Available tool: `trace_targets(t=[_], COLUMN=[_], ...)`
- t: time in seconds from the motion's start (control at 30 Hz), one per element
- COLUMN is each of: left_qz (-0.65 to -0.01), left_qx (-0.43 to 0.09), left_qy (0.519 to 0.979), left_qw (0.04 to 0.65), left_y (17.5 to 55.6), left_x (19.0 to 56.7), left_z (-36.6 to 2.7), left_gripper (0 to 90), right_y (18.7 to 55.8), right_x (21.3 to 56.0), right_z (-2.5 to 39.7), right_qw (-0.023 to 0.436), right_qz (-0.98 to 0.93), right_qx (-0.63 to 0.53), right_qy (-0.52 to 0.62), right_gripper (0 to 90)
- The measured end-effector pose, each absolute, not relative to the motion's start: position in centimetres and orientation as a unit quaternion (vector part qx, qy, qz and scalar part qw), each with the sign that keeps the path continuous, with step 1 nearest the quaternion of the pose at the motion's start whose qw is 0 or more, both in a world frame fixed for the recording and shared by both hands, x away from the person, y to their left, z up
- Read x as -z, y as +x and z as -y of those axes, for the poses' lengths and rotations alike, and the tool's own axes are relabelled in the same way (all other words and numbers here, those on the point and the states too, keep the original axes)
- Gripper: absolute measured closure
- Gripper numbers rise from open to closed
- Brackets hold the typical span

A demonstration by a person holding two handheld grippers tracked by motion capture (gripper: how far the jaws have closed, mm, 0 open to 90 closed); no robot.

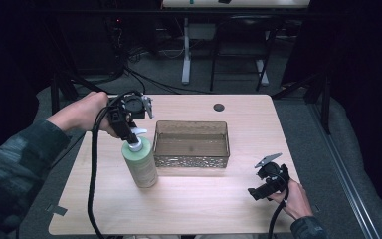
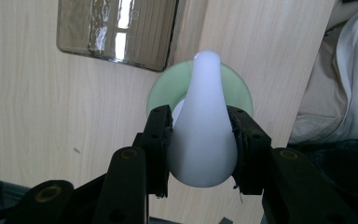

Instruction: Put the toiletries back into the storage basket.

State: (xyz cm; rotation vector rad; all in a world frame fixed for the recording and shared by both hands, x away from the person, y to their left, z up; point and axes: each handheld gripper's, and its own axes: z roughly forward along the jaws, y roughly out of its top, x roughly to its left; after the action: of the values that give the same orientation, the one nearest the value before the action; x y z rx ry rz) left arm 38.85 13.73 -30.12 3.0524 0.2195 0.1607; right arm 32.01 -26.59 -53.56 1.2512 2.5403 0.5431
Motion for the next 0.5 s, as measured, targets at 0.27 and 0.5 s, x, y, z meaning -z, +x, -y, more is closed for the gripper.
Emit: trace_targets(t=[0.27,0.5], left_qz=[-0.078,-0.095], left_qx=[-0.050,-0.057], left_qy=[0.995,0.994], left_qw=[0.031,0.025], left_y=[39.3,40.0], left_x=[29.0,28.2], left_z=[-14.6,-15.6], left_gripper=[63.2,63.2], right_y=[32.0,32.1], right_x=[53.6,53.6], right_z=[26.6,26.6], right_qw=[0.129,0.132], right_qz=[-0.874,-0.876], right_qx=[-0.186,-0.186], right_qy=[0.430,0.424], right_gripper=[0.0,0.0])
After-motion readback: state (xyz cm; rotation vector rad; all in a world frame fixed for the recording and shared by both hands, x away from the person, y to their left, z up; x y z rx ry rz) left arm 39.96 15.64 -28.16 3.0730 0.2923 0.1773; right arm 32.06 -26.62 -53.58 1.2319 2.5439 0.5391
